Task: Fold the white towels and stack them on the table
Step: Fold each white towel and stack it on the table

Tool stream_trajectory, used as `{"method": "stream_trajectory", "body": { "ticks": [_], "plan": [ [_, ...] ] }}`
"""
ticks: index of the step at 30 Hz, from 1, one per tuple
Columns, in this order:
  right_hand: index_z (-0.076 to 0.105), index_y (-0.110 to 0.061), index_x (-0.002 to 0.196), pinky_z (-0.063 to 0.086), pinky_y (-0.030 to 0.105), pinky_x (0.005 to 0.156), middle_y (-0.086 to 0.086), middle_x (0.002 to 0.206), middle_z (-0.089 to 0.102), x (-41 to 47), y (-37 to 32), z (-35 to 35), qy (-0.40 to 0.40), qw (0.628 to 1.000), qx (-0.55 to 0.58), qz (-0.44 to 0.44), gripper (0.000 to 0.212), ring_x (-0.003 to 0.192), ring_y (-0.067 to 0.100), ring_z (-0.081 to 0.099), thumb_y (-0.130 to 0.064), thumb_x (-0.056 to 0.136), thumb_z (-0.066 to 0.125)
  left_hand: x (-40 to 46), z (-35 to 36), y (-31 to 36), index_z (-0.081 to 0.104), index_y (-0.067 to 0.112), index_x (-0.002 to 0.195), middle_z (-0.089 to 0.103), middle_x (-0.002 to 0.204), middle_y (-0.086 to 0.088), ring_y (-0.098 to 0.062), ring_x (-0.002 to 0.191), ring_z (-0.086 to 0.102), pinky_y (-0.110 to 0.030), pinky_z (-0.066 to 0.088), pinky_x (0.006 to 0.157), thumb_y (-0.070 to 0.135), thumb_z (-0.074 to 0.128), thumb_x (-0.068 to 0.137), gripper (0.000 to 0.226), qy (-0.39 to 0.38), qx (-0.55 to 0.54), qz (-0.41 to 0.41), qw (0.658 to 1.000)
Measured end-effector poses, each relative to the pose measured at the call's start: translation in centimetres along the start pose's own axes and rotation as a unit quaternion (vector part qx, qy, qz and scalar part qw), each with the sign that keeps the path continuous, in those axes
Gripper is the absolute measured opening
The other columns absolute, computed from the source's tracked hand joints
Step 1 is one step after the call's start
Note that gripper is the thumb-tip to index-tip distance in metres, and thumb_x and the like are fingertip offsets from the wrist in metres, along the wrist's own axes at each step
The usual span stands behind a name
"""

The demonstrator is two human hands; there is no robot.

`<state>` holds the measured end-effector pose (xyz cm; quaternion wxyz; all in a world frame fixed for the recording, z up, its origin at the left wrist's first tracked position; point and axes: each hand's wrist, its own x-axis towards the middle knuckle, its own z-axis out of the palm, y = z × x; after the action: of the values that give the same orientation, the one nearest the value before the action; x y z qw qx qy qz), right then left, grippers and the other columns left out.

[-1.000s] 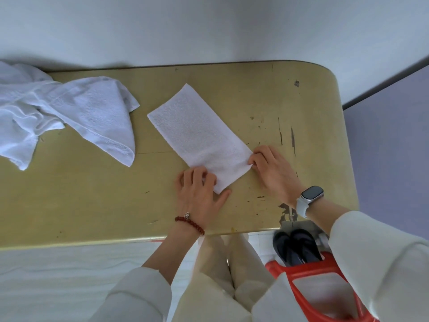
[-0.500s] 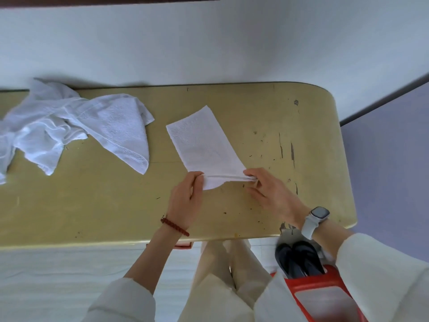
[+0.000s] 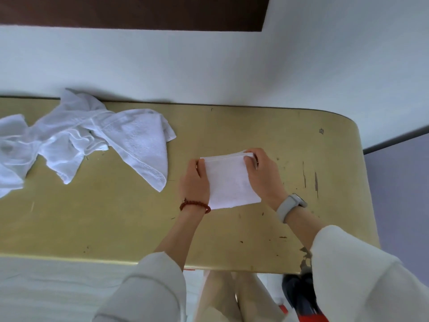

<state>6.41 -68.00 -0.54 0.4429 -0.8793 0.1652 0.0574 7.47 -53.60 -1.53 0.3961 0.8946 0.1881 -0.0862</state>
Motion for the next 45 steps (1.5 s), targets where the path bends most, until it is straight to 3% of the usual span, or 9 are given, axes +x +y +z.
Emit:
{"method": "stream_trajectory", "body": {
  "ticks": [6, 15, 17, 19, 22, 28, 32, 37, 45],
  "plan": [
    [0.052, -0.006, 0.110, 0.034, 0.029, 0.058, 0.003, 0.080, 0.055, 1.6, 1.1, 2.5, 0.034, 0.995, -0.096, 0.001, 0.024, 0.069, 0.021, 0.050, -0.019, 0.097, 0.037, 1.8, 0.9, -0.6, 0.052, 0.014, 0.103, 0.062, 0.080, -0.006, -0.025, 0.069, 0.052, -0.031, 0.040, 0.065, 0.034, 0.030, 0.098, 0.030, -0.001, 0.123, -0.009, 0.992],
    [0.047, -0.008, 0.117, 0.037, 0.030, 0.058, 0.009, 0.103, 0.058, 2.0, 0.5, 3.1, 0.064, 0.983, -0.166, 0.051, 0.028, 0.074, 0.024, 0.053, -0.024, 0.094, 0.042, 2.6, 1.0, 0.0, 0.048, 0.015, 0.100, 0.064, 0.087, -0.004, -0.023, 0.070, 0.055, -0.031, 0.041, 0.065, 0.039, 0.031, 0.097, 0.029, -0.010, 0.180, -0.029, 0.983],
    [0.051, -0.009, 0.116, 0.040, 0.031, 0.061, 0.010, 0.107, 0.056, 1.4, 0.4, 2.5, 0.139, 0.962, -0.234, -0.005, 0.032, 0.083, 0.027, 0.056, -0.028, 0.090, 0.045, 2.2, 0.5, -0.2, 0.051, 0.013, 0.102, 0.064, 0.091, -0.004, -0.024, 0.077, 0.060, -0.035, 0.047, 0.070, 0.032, 0.035, 0.096, 0.025, 0.040, 0.127, 0.028, 0.991],
    [0.053, -0.011, 0.114, 0.040, 0.037, 0.072, 0.010, 0.109, 0.058, 0.3, 0.9, 2.0, 0.191, 0.929, -0.289, -0.128, 0.032, 0.091, 0.027, 0.056, -0.024, 0.087, 0.041, 1.3, 0.3, -1.2, 0.058, 0.008, 0.105, 0.064, 0.100, -0.007, -0.025, 0.090, 0.061, -0.037, 0.047, 0.080, 0.018, 0.038, 0.093, 0.025, 0.124, 0.121, 0.193, 0.966],
    [0.051, -0.011, 0.122, 0.032, 0.047, 0.097, 0.010, 0.128, 0.053, -1.0, 2.7, 2.7, 0.103, 0.900, -0.335, -0.260, 0.039, 0.119, 0.026, 0.047, -0.017, 0.086, 0.037, -0.1, 1.6, -3.3, 0.050, 0.008, 0.120, 0.060, 0.121, -0.008, -0.025, 0.120, 0.052, -0.041, 0.036, 0.099, 0.009, 0.037, 0.086, 0.037, 0.098, 0.200, 0.349, 0.910],
    [0.033, -0.017, 0.140, 0.019, 0.059, 0.107, 0.006, 0.148, 0.032, -0.2, 5.0, 4.0, -0.058, 0.890, -0.407, -0.198, 0.051, 0.138, 0.019, 0.023, -0.037, 0.093, 0.024, 0.5, 2.5, -6.0, 0.026, 0.009, 0.140, 0.036, 0.146, -0.007, -0.023, 0.135, 0.023, -0.047, 0.013, 0.108, 0.041, 0.026, 0.091, 0.058, -0.041, 0.334, 0.316, 0.887],
    [0.037, -0.011, 0.137, 0.017, 0.060, 0.107, 0.008, 0.147, 0.035, -0.2, 5.1, 3.4, -0.057, 0.894, -0.392, -0.207, 0.051, 0.137, 0.017, 0.021, -0.033, 0.093, 0.026, 0.9, 1.6, -6.2, 0.022, 0.009, 0.142, 0.031, 0.149, -0.006, -0.029, 0.137, 0.027, -0.049, 0.013, 0.113, 0.046, 0.023, 0.092, 0.062, -0.058, 0.342, 0.313, 0.884],
    [0.061, -0.011, 0.114, 0.025, 0.057, 0.104, 0.003, 0.116, 0.064, 1.7, 2.2, 1.5, 0.014, 0.908, -0.330, -0.258, 0.039, 0.113, 0.022, 0.057, -0.023, 0.090, 0.033, -0.7, 0.2, -5.7, 0.041, 0.014, 0.132, 0.044, 0.140, -0.010, -0.029, 0.133, 0.034, -0.054, 0.025, 0.104, 0.034, 0.036, 0.089, 0.047, 0.022, 0.258, 0.295, 0.920],
    [0.049, -0.011, 0.112, 0.034, 0.038, 0.090, 0.007, 0.116, 0.050, 5.1, -1.8, 1.3, -0.163, 0.882, -0.426, -0.116, 0.030, 0.111, 0.025, 0.041, -0.030, 0.090, 0.043, -2.8, 1.4, -7.4, 0.045, 0.024, 0.126, 0.048, 0.138, -0.006, -0.030, 0.128, 0.040, -0.055, 0.026, 0.104, 0.034, 0.039, 0.088, 0.039, 0.007, 0.293, 0.307, 0.906]
  ]
}}
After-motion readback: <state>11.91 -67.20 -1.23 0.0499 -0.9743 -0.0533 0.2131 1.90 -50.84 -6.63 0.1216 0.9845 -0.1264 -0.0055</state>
